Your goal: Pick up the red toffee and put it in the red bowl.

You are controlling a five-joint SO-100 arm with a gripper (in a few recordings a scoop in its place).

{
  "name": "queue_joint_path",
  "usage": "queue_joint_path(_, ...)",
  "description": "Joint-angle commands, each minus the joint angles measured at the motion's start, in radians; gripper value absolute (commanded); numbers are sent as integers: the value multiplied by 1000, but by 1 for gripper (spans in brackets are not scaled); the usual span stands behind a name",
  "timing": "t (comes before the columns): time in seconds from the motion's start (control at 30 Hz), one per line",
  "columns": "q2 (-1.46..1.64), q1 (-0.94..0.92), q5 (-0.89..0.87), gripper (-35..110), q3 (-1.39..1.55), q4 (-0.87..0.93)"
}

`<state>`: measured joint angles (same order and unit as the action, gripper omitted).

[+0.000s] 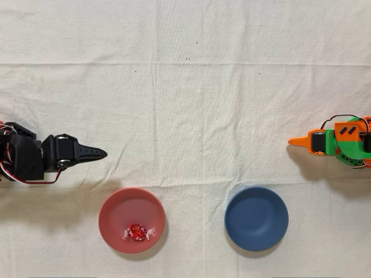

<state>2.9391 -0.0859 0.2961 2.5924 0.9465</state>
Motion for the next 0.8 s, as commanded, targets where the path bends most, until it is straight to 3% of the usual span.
queue_joint_path(0.0, 130, 11, -15, 1, 61, -6)
queue_joint_path(0.2, 199, 43, -58, 1, 147, 6)
queue_joint_path(0.43, 242, 41, -265, 1, 250, -64)
queue_joint_path(0.77, 278, 28, -302, 1, 373, -186)
